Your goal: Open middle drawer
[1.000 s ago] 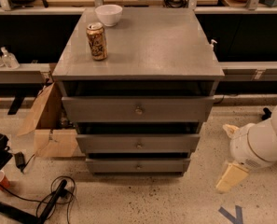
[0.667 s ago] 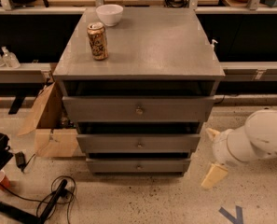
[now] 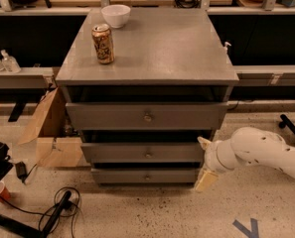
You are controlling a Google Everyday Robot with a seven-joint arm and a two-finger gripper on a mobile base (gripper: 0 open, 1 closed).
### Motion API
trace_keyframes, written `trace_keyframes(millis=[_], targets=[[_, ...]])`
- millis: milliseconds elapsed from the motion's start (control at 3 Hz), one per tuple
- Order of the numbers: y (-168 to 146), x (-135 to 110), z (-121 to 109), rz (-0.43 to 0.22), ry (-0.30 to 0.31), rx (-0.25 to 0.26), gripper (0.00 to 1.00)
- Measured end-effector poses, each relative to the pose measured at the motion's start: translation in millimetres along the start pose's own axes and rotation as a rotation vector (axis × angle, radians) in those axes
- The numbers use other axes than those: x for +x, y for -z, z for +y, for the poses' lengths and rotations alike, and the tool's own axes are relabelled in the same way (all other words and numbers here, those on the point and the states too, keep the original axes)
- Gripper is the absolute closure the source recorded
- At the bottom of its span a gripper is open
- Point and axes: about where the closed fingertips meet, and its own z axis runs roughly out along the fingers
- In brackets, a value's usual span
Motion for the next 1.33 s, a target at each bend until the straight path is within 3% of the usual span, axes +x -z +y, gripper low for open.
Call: trace_keyframes(millis=[667,1333], targets=[[-18,3,-4,0.046,0.045,-0.003,0.00],[-76,25,-39,0.147,0.163,-0.007,0.00]])
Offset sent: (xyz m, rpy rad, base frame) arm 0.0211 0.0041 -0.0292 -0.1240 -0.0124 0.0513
